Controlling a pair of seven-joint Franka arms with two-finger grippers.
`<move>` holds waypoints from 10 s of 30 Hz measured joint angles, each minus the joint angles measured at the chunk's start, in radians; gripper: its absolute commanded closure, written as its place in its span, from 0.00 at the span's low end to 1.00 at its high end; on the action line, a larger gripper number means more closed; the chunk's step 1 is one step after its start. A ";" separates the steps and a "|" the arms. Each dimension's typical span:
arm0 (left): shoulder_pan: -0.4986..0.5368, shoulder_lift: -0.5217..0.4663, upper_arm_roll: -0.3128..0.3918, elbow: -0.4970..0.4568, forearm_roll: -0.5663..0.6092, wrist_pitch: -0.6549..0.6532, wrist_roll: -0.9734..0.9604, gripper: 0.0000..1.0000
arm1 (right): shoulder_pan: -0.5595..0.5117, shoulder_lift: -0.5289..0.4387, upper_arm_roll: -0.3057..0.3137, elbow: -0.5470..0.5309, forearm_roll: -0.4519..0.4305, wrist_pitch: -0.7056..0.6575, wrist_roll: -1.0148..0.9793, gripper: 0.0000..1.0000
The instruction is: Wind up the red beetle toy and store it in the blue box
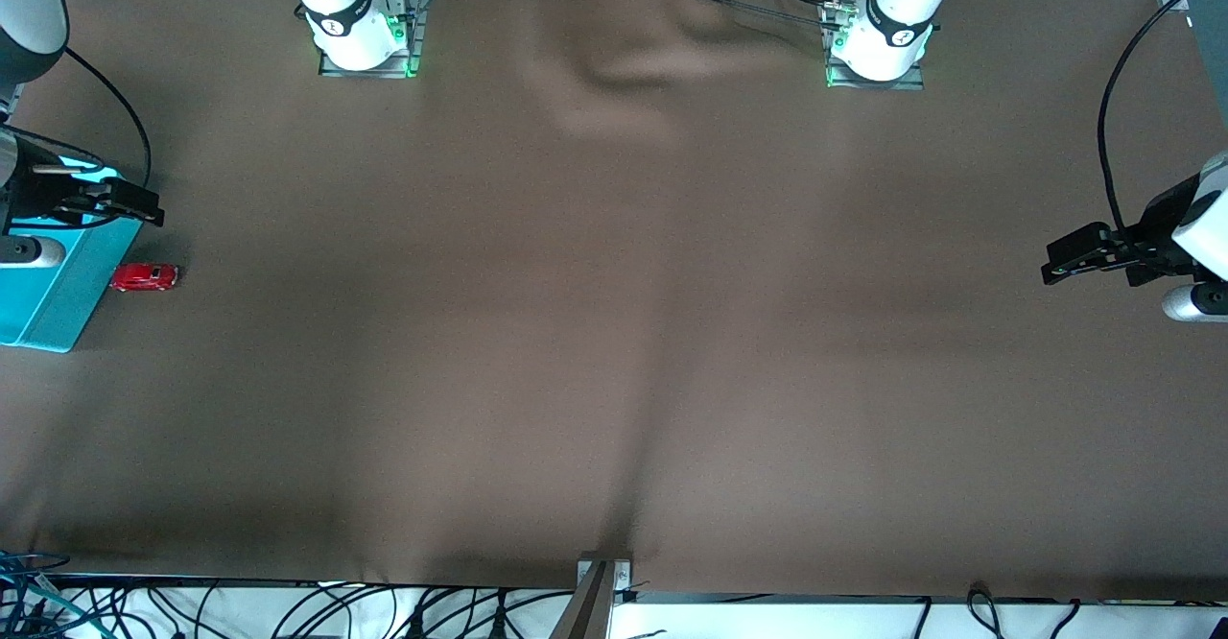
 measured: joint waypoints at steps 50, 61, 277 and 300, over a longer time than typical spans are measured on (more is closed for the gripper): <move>0.004 0.007 0.001 0.000 0.000 0.000 0.000 0.00 | -0.003 0.110 -0.314 -0.449 -0.003 0.687 0.218 0.00; 0.004 0.007 0.001 0.000 0.000 0.000 0.000 0.00 | -0.003 0.169 -0.340 -0.472 -0.003 0.755 0.427 0.00; 0.007 0.014 0.002 0.000 0.000 0.000 0.000 0.00 | -0.465 0.467 -0.234 -0.162 -0.163 0.769 -0.135 0.90; 0.007 0.016 0.002 0.000 0.000 0.000 0.000 0.00 | -0.470 0.476 -0.224 -0.155 -0.161 0.775 -0.142 0.17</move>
